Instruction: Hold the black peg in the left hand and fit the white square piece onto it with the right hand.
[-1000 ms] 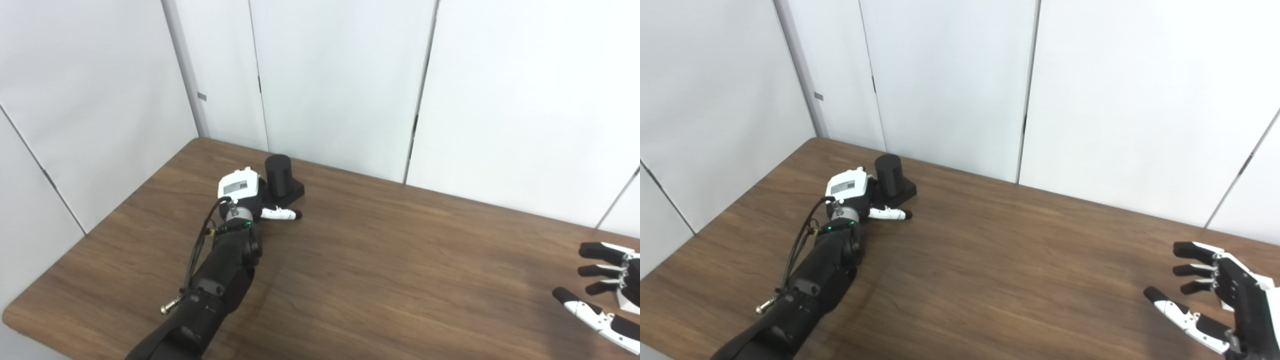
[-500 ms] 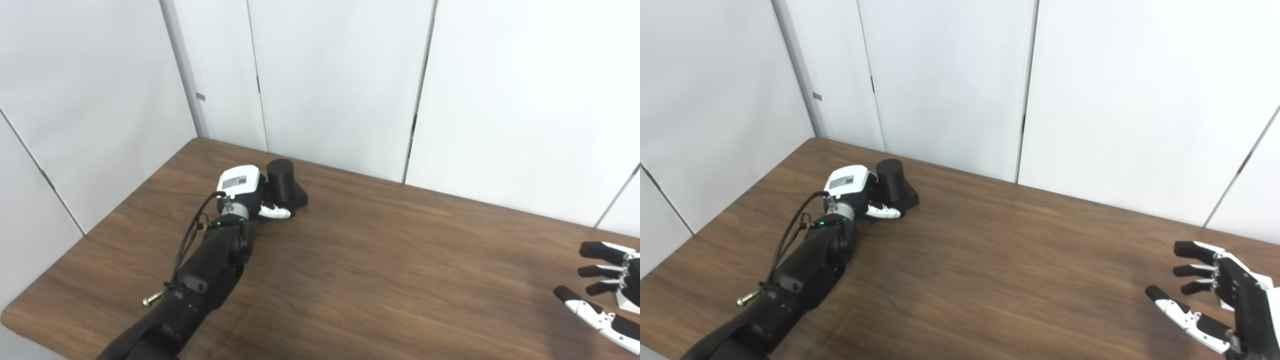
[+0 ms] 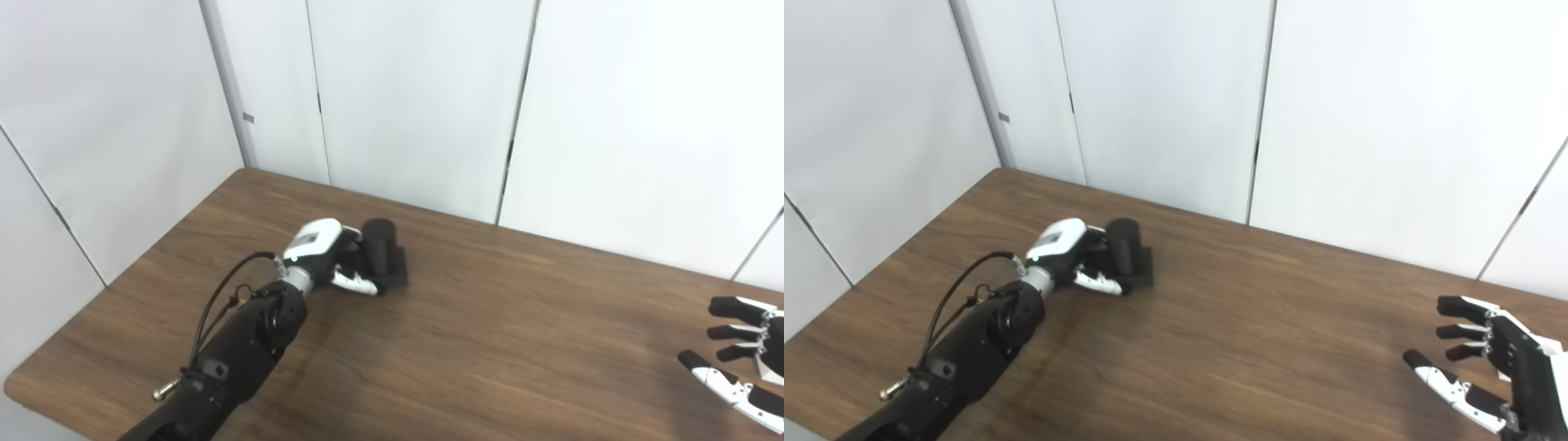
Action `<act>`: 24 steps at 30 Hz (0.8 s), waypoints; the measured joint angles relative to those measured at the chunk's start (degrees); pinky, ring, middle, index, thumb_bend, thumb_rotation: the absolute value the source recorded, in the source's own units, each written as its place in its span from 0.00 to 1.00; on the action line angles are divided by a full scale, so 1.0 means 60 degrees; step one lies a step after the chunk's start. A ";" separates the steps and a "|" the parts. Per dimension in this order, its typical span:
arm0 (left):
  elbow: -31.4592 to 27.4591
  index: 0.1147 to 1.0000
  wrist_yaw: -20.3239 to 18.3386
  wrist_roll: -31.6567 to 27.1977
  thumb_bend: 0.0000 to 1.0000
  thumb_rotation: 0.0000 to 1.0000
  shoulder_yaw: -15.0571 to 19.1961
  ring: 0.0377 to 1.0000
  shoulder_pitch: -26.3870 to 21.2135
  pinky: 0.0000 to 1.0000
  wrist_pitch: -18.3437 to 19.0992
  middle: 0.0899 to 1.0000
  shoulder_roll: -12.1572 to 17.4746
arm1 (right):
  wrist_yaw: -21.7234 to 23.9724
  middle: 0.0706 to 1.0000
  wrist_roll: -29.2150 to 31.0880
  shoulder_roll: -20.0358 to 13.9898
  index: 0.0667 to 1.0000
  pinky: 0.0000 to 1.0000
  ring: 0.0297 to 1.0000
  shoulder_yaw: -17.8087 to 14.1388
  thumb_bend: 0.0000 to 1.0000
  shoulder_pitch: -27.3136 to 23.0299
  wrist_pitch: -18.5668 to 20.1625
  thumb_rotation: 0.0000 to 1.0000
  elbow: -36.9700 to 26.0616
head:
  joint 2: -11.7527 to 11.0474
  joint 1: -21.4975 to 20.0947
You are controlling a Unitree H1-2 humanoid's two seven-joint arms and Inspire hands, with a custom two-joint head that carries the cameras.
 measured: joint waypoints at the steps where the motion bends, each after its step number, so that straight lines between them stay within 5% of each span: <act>1: 0.0001 0.42 -0.0046 -0.0095 0.52 0.07 -0.0067 0.84 0.0000 0.80 -0.0257 0.80 0.0004 | 0.0000 0.67 -0.0003 0.0001 0.64 0.47 0.60 0.0002 0.47 -0.0007 0.0000 0.00 0.0003 | 0.0000 0.0000; 10: -0.0002 0.42 -0.0512 -0.0690 0.52 0.07 -0.0932 0.88 -0.0041 0.79 -0.2358 0.80 -0.0056 | -0.0039 0.67 -0.0084 0.0020 0.65 0.48 0.61 0.0006 0.49 -0.0027 -0.0010 0.00 0.0097 | 0.0088 -0.0497; 24: 0.0156 0.42 -0.0648 -0.0064 0.52 0.07 -0.2451 0.83 -0.0719 0.76 -0.3424 0.78 -0.0495 | -0.0223 0.68 -0.0426 0.0024 0.64 0.50 0.61 0.0066 0.53 -0.0073 -0.0736 0.00 0.1029 | 0.0366 -0.1727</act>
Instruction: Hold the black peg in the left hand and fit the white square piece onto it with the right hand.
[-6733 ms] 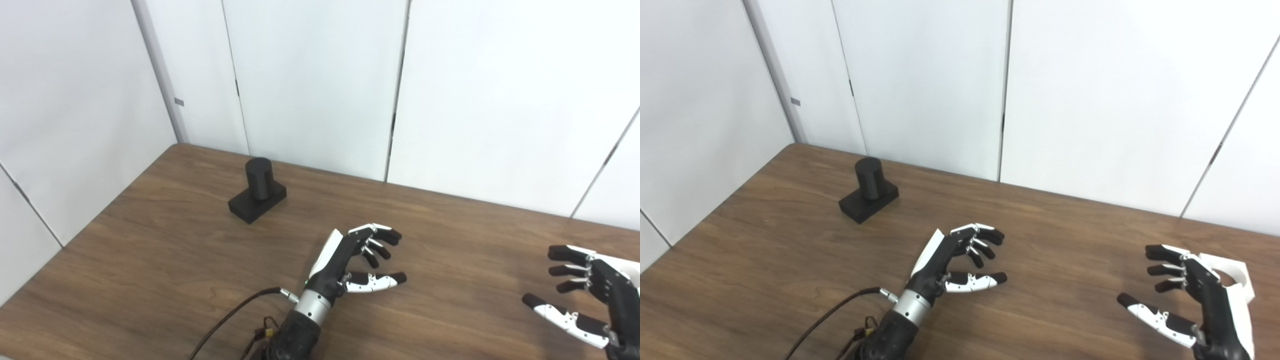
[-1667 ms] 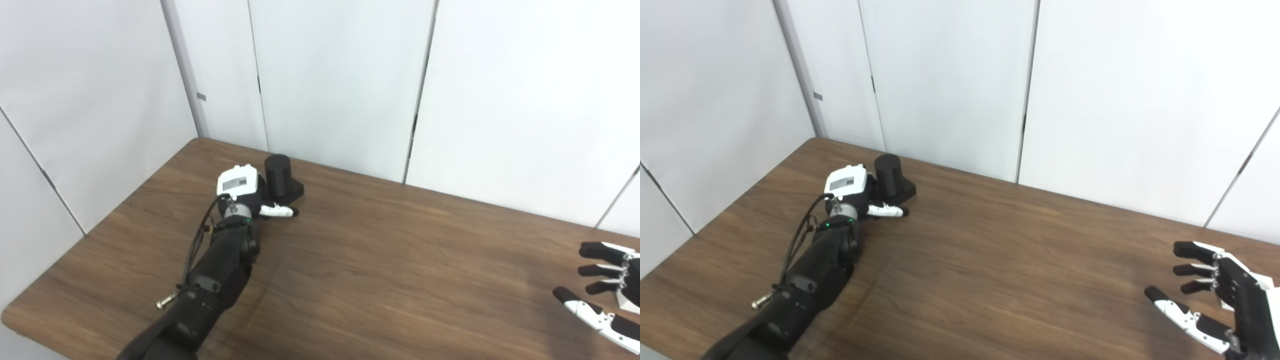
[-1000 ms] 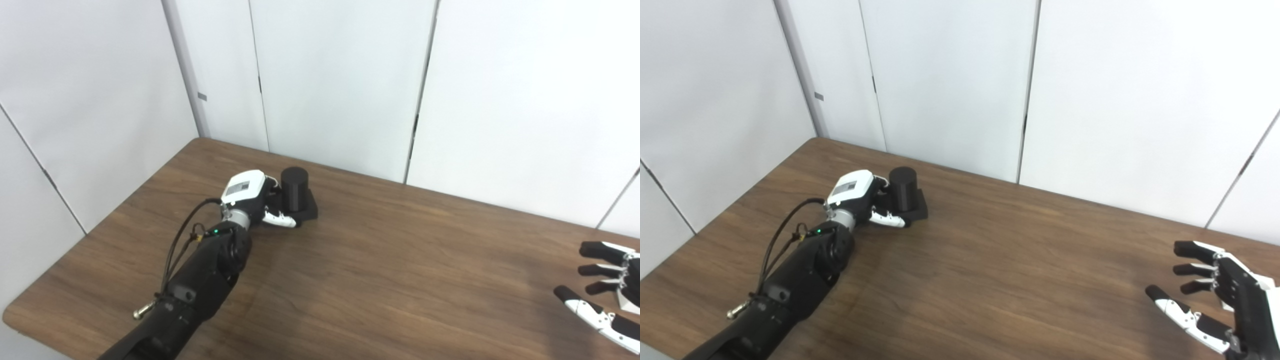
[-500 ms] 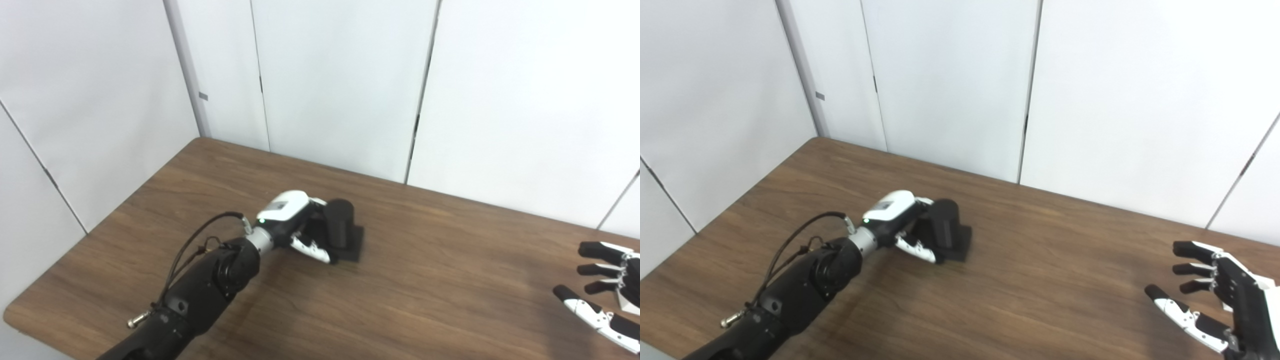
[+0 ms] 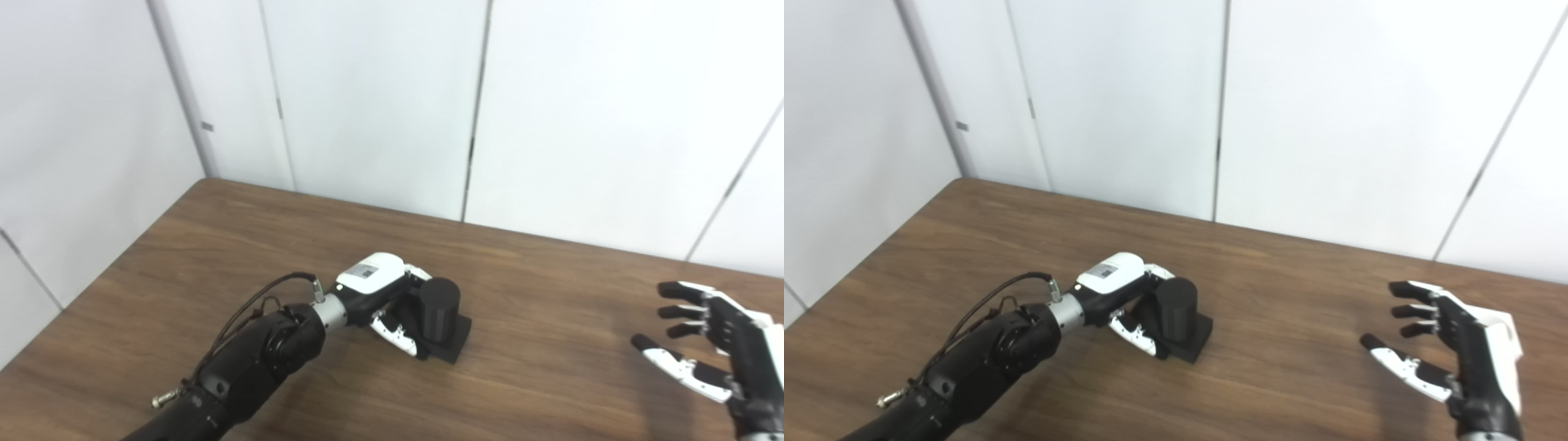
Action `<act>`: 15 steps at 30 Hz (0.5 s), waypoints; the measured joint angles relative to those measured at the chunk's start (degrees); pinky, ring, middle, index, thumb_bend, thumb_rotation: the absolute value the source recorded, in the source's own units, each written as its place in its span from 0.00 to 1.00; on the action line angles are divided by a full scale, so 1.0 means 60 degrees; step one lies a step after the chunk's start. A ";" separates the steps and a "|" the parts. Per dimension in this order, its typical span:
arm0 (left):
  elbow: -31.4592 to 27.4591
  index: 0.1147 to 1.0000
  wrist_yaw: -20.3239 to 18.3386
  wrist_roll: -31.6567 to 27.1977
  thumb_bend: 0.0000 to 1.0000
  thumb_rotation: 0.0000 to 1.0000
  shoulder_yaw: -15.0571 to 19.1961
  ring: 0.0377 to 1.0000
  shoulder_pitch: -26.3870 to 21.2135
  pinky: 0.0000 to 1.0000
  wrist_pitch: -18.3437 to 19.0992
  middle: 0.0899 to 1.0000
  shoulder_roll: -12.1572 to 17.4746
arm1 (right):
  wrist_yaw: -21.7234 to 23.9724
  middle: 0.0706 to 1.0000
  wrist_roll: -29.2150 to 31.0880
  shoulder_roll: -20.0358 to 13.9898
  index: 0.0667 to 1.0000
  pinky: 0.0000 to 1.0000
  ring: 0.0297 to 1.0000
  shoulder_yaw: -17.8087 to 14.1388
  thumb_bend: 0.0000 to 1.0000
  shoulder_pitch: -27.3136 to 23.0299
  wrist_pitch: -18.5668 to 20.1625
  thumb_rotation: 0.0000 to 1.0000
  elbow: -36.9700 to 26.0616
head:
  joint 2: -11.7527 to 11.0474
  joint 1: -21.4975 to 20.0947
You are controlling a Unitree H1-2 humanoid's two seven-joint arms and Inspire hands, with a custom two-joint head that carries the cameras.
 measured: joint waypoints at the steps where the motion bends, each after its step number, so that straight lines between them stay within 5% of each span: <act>1: 0.0072 0.42 0.0057 0.0001 0.52 0.07 -0.0121 0.83 -0.0043 0.76 -0.0107 0.78 -0.0068 | -0.0009 0.68 -0.0041 -0.0007 0.64 0.50 0.61 0.0018 0.53 0.0003 -0.0029 0.00 0.0059 | 0.0000 -0.0001; 15: 0.0466 0.42 0.0141 0.0717 0.52 0.07 -0.1383 0.83 -0.0925 0.76 -0.0493 0.78 -0.0199 | -0.0329 0.67 -0.0186 0.0000 0.65 0.50 0.60 0.0099 0.55 0.0002 -0.0879 0.00 0.0412 | 0.0279 -0.1860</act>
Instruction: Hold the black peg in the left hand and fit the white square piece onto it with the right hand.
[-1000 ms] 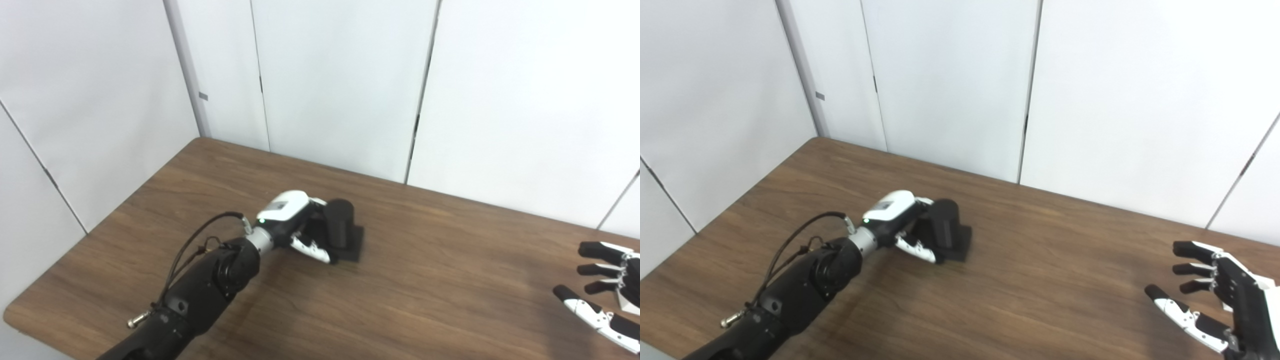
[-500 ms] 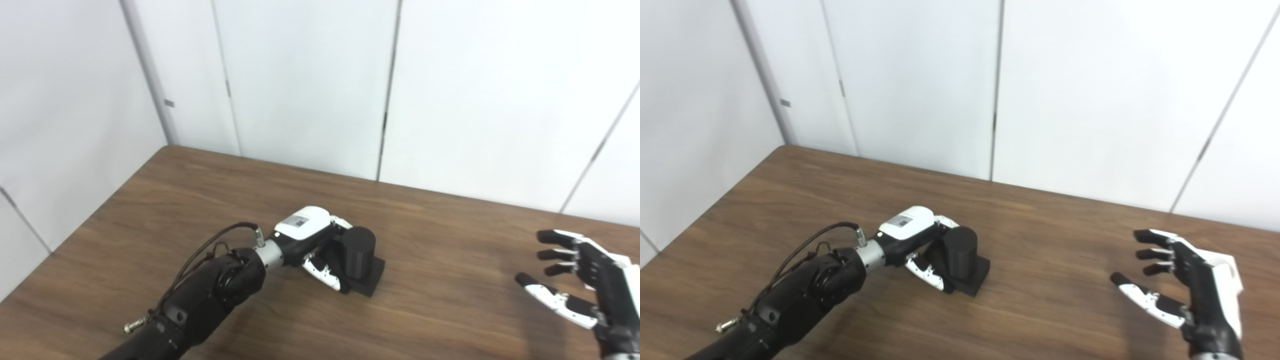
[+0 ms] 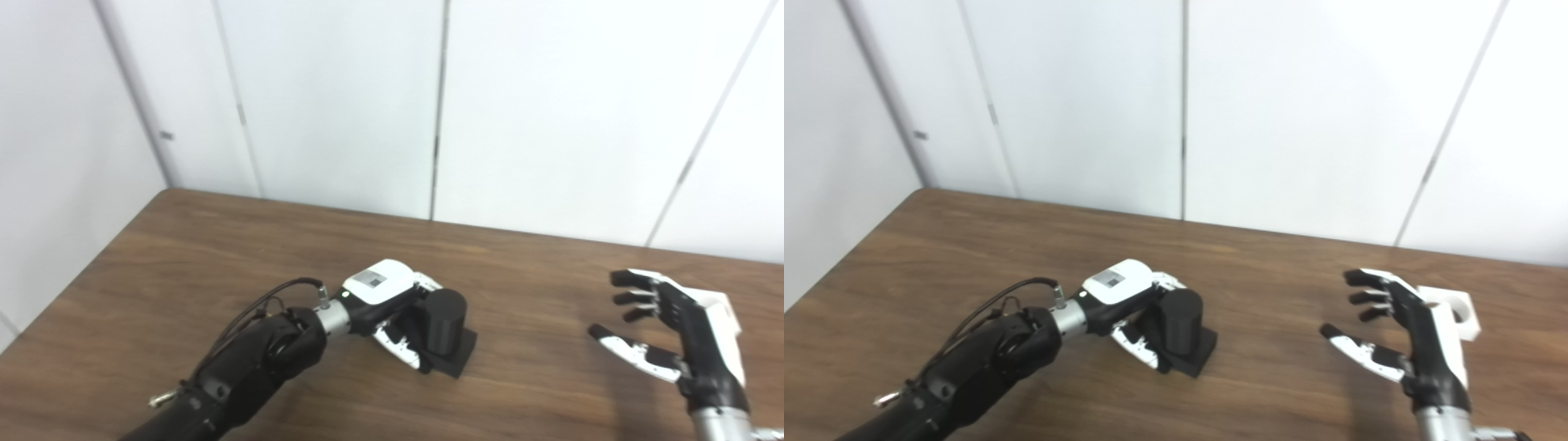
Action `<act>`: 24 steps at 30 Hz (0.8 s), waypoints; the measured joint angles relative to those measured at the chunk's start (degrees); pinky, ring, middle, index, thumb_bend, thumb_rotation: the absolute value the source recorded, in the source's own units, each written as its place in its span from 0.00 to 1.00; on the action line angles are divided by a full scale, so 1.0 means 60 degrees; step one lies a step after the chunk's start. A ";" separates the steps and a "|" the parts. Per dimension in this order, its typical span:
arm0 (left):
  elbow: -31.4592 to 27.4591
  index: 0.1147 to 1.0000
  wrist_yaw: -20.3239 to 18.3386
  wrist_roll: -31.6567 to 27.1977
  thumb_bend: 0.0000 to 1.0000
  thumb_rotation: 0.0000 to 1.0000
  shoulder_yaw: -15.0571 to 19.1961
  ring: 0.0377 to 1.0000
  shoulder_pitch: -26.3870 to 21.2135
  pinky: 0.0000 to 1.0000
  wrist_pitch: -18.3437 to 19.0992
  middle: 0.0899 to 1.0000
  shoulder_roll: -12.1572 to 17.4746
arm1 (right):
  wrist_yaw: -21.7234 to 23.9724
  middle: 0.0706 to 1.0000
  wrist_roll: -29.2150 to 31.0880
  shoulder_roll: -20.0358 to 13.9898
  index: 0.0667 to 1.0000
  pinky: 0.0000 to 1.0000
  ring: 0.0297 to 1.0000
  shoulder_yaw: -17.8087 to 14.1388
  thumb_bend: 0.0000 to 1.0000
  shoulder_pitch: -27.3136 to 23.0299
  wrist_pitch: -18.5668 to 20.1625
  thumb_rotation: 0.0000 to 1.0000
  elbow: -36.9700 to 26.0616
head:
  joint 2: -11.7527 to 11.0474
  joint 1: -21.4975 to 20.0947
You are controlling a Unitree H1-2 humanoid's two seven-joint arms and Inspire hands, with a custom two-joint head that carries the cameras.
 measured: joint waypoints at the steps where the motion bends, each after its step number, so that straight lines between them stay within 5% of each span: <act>1: -0.0001 0.42 0.0004 0.0013 0.52 0.07 -0.0061 0.83 -0.0021 0.76 -0.0028 0.78 -0.0008 | -0.0013 0.68 -0.0051 0.0001 0.65 0.50 0.61 0.0029 0.55 0.0000 -0.0035 0.00 0.0015 | 0.0000 -0.0002; 8: 0.0003 0.42 0.0199 0.0017 0.52 0.07 -0.0247 0.82 -0.0028 0.76 -0.0294 0.77 0.0001 | 0.0224 0.70 -0.0369 -0.0134 0.67 0.50 0.62 0.0105 0.59 -0.0119 0.0162 0.00 -0.0200 | -0.0058 -0.1260; 18: 0.0255 0.43 0.0342 -0.0049 0.52 0.06 -0.0249 0.83 -0.0032 0.76 -0.0660 0.78 0.0073 | 0.2559 0.73 -0.1420 -0.2663 0.71 0.53 0.67 0.0439 0.74 -0.1121 0.1725 0.06 -0.1170 | -0.0513 -0.2829; 24: 0.0390 0.42 0.0728 -0.0183 0.52 0.06 -0.0471 0.81 -0.0051 0.73 -0.0812 0.77 0.0243 | 0.3337 0.79 -0.2810 -0.3393 0.76 0.60 0.74 0.0760 0.76 -0.1789 0.2518 0.13 -0.1157 | -0.0995 -0.3925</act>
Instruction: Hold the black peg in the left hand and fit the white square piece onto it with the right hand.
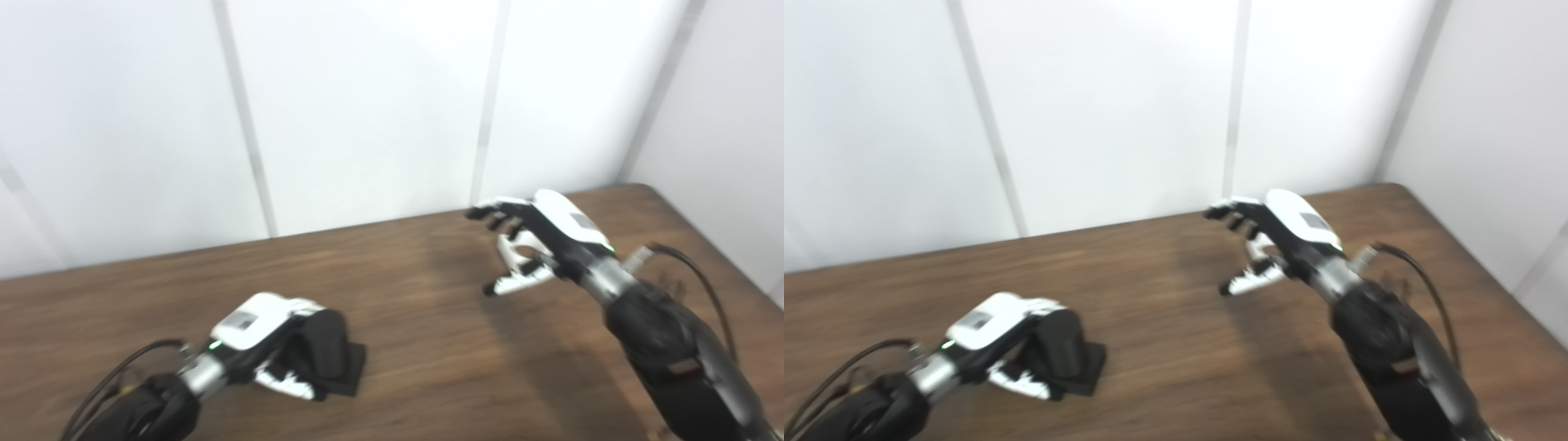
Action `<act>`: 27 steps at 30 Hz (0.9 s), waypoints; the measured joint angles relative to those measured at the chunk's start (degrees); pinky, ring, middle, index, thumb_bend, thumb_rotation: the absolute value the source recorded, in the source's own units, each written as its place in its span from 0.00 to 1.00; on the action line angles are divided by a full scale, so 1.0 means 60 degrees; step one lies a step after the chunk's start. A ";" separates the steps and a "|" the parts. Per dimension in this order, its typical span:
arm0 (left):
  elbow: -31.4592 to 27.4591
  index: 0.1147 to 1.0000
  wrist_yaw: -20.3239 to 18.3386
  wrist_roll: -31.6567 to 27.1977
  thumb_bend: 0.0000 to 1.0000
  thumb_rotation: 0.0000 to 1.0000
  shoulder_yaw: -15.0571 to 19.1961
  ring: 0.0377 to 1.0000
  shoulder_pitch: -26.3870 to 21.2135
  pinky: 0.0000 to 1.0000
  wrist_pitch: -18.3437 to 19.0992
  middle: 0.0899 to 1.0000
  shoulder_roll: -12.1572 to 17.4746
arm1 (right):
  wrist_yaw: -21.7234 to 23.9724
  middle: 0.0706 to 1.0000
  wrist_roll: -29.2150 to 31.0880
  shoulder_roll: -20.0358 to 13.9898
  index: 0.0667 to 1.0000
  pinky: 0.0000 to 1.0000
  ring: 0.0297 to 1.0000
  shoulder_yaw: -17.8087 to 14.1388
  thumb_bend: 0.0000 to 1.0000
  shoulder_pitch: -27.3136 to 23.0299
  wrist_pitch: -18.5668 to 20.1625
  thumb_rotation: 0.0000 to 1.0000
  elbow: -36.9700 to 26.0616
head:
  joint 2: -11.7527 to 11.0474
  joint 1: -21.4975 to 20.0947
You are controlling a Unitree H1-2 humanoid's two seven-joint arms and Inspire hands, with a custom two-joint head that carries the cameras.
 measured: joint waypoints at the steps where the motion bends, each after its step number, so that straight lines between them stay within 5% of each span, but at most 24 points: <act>1: 0.0001 0.42 0.0036 -0.0017 0.52 0.06 -0.0040 0.80 -0.0011 0.73 0.0000 0.76 0.0017 | 0.0262 0.79 -0.0225 -0.0223 0.76 0.61 0.75 0.0171 0.77 -0.0100 0.0061 0.13 0.0039 | -0.0074 -0.0119; 11: 0.0019 0.42 0.0476 -0.0428 0.52 0.06 -0.0463 0.80 -0.0038 0.72 -0.0040 0.76 0.0358 | 0.2107 0.91 -0.2038 -0.1294 0.83 0.76 0.88 0.1142 0.83 -0.1360 0.0701 0.22 0.1219 | -0.0513 -0.0939; 27: 0.0676 0.43 0.1396 -0.0980 0.52 0.06 -0.1640 0.83 -0.0541 0.74 -0.0305 0.78 0.0651 | 0.2491 0.92 -0.2707 -0.1347 0.86 0.77 0.90 0.1514 0.91 -0.2347 0.0850 0.20 0.3558 | -0.0646 -0.1116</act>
